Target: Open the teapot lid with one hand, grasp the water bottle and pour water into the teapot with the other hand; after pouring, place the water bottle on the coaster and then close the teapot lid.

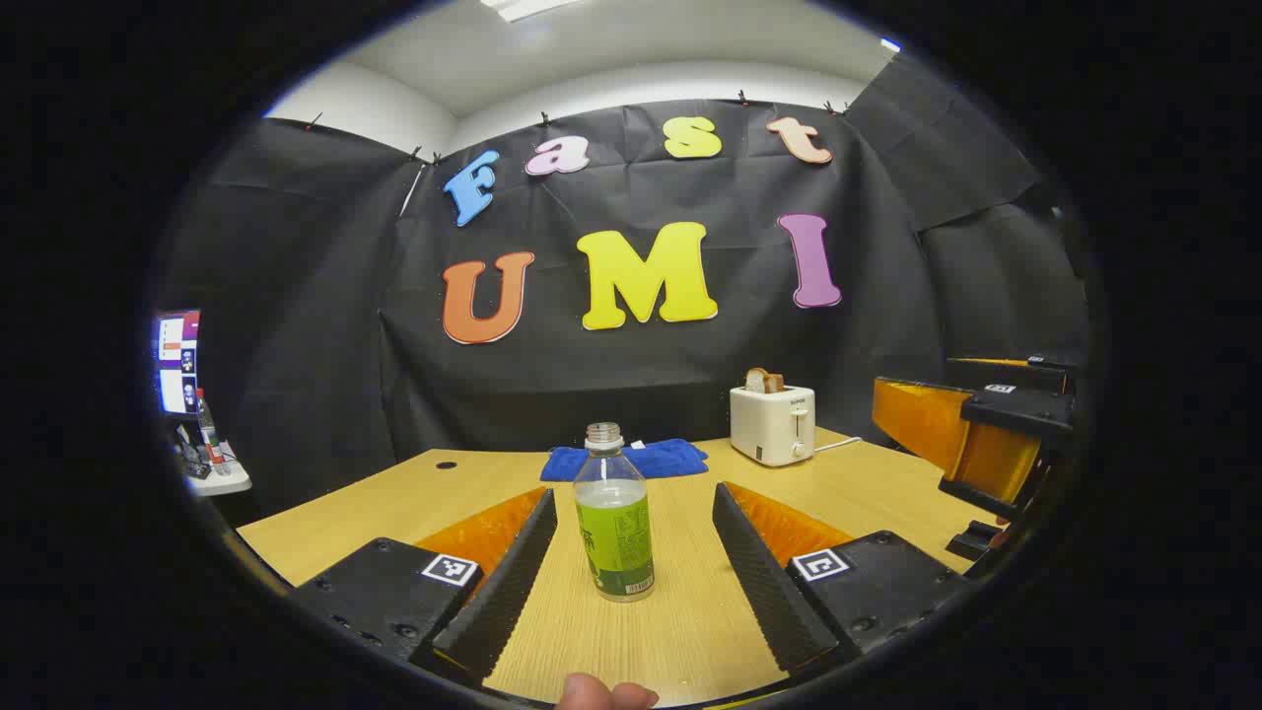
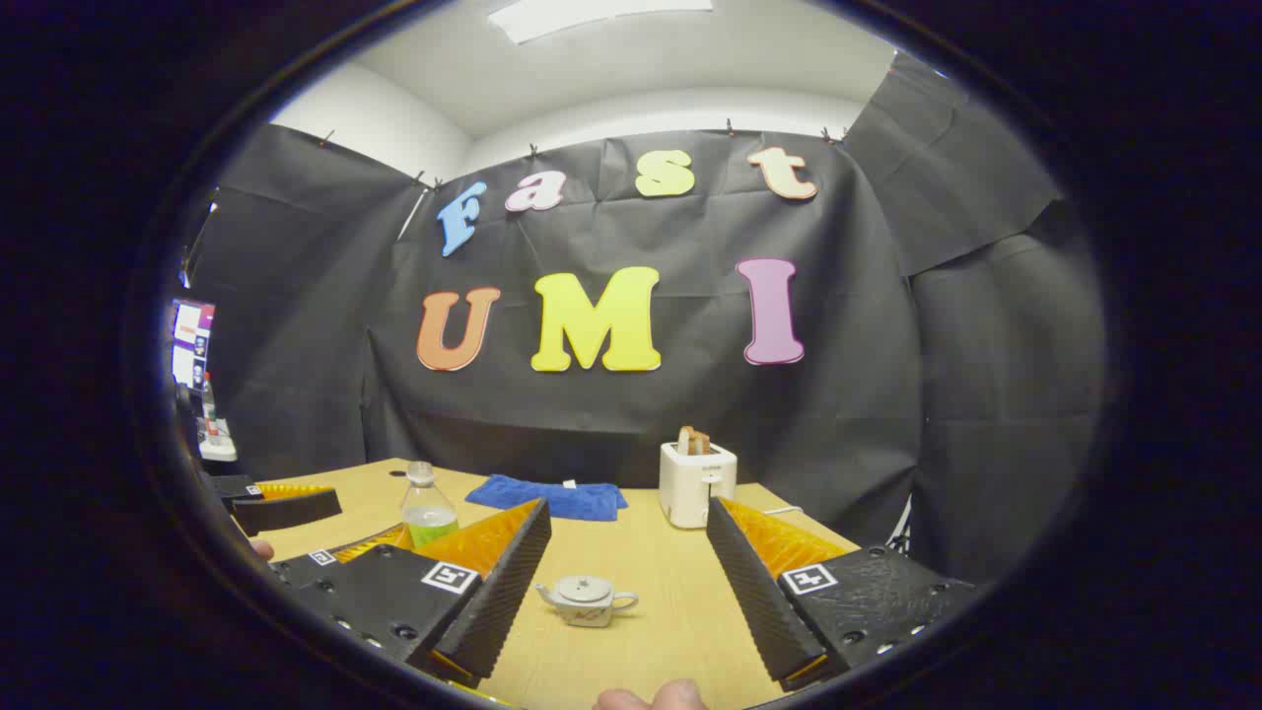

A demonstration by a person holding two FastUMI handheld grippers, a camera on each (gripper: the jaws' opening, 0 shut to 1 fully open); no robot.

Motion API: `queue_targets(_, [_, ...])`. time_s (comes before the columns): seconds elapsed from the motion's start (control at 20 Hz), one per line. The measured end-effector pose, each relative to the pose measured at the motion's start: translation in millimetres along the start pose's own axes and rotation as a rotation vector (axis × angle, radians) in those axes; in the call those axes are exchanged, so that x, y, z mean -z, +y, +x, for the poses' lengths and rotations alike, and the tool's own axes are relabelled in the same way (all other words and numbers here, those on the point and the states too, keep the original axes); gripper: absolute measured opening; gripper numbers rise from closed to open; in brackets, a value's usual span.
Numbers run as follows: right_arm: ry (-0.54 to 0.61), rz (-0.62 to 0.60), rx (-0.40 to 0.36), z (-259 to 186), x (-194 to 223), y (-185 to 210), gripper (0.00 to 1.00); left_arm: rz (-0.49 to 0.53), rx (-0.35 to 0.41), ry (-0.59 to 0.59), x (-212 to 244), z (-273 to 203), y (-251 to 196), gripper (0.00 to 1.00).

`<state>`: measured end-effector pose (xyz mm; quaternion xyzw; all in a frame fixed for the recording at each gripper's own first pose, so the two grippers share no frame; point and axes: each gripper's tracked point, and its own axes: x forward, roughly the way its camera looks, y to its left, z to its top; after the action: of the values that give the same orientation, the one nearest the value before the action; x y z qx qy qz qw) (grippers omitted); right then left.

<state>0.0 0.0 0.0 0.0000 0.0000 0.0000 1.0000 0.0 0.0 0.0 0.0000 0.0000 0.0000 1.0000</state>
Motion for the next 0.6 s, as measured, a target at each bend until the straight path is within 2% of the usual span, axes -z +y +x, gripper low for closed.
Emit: queue_targets(0.6, [0.025, -0.001, -0.010, -4.7, 9.5, 15.4, 0.96, -0.026, -0.005, -0.008, -6.4, -0.2, 15.9, 0.99])
